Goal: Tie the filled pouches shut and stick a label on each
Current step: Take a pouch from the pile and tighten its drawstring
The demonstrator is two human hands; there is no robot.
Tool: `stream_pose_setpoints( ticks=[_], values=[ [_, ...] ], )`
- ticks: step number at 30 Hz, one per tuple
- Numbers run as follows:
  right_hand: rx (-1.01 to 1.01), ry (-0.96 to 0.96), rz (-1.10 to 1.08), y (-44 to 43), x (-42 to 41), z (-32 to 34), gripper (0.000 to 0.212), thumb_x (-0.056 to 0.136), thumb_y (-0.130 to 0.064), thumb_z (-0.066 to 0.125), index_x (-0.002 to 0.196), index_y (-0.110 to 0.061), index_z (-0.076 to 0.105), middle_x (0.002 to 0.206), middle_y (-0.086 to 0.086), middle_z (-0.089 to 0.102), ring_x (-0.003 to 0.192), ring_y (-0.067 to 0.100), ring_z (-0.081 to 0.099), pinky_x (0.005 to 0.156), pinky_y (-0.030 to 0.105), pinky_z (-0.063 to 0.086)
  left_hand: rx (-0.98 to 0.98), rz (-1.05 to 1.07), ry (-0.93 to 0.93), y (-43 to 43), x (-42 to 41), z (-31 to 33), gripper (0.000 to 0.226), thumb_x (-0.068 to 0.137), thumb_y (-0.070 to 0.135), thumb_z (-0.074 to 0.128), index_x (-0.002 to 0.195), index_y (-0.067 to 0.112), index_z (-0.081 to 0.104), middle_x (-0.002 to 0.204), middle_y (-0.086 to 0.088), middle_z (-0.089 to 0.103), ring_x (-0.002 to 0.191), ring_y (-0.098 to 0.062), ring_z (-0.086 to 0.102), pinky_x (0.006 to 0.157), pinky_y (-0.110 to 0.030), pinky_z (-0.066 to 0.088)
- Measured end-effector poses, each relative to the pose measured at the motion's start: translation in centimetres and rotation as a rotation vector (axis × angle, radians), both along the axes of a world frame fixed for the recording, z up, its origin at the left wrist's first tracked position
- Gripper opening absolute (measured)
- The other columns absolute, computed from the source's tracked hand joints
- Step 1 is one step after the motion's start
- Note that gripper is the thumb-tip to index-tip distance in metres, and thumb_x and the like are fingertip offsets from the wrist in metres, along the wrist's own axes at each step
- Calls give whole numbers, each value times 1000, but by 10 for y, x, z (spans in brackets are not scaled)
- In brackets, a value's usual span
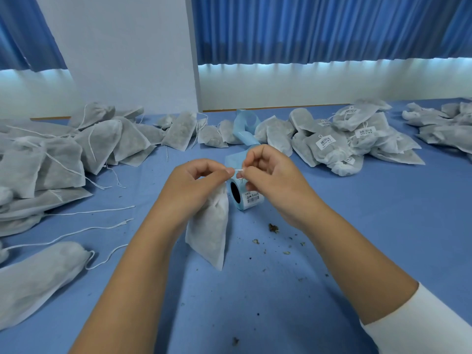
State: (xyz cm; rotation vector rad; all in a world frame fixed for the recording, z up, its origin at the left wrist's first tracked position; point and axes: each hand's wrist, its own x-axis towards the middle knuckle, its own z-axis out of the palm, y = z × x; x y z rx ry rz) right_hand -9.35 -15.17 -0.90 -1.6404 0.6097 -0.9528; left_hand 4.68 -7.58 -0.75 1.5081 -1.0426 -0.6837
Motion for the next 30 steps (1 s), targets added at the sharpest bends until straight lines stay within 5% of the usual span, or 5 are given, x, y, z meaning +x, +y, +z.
stream_pose_setpoints(
  ticks=[4,13,18,21,30],
  values=[
    [96,-56,62,1,0,-2,25,84,5,65,89,-19,57,85,-5,58,62,7,56,63,21,46,14,5,-19,0,0,1,16,85,28,74,72,19,72,70,0,62,65,-6,54,56,-8,40],
    [-206,81,-92,5,2,-6,23,80,2,62,82,-21,58,84,-5,65,75,11,61,71,21,48,51,-11,-67,0,0,1,21,85,28,74,65,22,71,69,0,63,61,-6,53,51,-8,38],
    [-83,91,-46,-1,-1,-6,18,86,-1,64,83,-19,60,68,-9,62,58,5,50,58,14,41,58,-46,-42,1,-2,2,22,87,27,71,67,18,73,74,4,69,65,0,57,55,-4,40],
    [30,78,21,-4,-3,-6,17,86,-3,68,86,-19,60,77,0,64,69,13,53,62,21,44,56,-53,-22,2,-3,4,27,90,27,68,64,24,72,71,11,69,68,3,58,60,-3,41],
    [46,11,56,-2,-4,-6,11,83,-3,73,80,-12,67,85,3,76,82,10,71,64,17,51,73,-91,150,6,-4,9,31,91,25,65,62,23,73,74,7,68,76,-11,59,101,-42,47]
  ],
)
